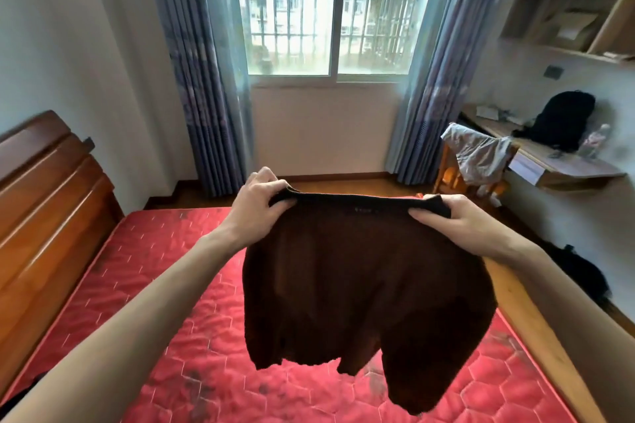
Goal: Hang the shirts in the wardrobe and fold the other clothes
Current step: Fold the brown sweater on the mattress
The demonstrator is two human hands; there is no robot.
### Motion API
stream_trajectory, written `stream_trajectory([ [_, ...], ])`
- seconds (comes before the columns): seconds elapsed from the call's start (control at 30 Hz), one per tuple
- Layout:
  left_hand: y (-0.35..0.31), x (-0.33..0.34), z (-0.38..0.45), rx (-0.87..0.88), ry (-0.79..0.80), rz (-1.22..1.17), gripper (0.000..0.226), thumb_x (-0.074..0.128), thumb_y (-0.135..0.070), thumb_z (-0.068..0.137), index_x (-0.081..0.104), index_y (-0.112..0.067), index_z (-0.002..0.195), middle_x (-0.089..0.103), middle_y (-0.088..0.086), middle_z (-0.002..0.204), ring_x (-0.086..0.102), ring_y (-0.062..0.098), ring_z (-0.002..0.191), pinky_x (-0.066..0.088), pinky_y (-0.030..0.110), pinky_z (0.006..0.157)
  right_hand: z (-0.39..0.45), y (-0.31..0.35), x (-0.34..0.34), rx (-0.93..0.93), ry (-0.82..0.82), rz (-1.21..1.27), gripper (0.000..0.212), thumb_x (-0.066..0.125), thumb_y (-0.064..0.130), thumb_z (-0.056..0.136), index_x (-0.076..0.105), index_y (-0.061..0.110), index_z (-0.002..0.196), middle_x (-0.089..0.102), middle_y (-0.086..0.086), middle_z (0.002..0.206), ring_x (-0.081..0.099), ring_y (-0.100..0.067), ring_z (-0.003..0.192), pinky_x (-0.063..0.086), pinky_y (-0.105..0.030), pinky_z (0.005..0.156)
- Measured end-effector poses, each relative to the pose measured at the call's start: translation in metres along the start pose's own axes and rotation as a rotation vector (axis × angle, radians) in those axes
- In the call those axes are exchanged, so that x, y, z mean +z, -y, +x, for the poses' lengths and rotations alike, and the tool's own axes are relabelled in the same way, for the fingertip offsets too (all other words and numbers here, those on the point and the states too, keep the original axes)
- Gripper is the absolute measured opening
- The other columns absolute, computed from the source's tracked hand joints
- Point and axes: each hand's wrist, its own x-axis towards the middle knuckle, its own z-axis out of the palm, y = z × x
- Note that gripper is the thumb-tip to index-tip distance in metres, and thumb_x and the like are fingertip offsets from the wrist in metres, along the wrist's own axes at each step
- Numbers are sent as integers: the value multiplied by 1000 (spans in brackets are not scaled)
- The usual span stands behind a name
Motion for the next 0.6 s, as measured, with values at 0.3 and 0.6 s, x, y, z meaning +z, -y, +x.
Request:
stream_trajectory([
  [0.3,-73,23,1,-327,71,-340,22,46,-12,105,64,-13,93,75,9,67,75,26,61,62,51,67,21,9,61,-100,-82,202,19,66,22,102,76,6,98,65,0,80,59,-7,76,45,-28,68],
  [0.6,-114,65,-18,-342,-116,-701,25,43,-23,111,57,-15,92,62,-10,77,59,4,75,50,26,75,22,29,115,-87,-134,414,23,55,16,107,76,9,103,79,-8,97,71,-11,91,56,-38,81],
])
